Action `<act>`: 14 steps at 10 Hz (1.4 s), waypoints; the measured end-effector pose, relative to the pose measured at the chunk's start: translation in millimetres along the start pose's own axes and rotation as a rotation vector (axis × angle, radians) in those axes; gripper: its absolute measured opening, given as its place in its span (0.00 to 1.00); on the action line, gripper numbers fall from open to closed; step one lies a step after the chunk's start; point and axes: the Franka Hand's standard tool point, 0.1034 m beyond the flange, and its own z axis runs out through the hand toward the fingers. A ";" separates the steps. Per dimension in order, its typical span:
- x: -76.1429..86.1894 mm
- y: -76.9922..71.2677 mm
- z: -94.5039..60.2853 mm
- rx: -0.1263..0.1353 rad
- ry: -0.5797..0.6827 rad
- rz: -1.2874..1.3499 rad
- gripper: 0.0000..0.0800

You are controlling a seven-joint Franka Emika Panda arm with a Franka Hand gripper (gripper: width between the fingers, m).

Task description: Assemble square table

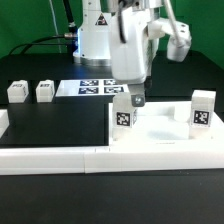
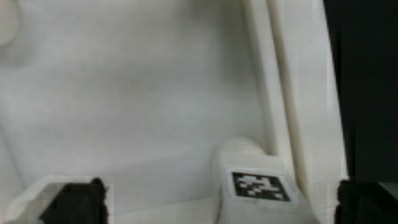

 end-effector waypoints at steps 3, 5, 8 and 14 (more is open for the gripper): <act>12.5 6.4 2.2 0.042 0.034 -0.375 0.81; 13.2 6.3 2.3 0.038 0.042 -0.513 0.81; 13.6 6.6 2.9 0.033 0.047 -0.697 0.81; 23.0 29.1 14.8 -0.010 0.124 -1.556 0.81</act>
Offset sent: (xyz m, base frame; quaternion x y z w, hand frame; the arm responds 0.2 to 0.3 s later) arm 0.0000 0.0000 0.0000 0.0000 0.0000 -0.1938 0.9810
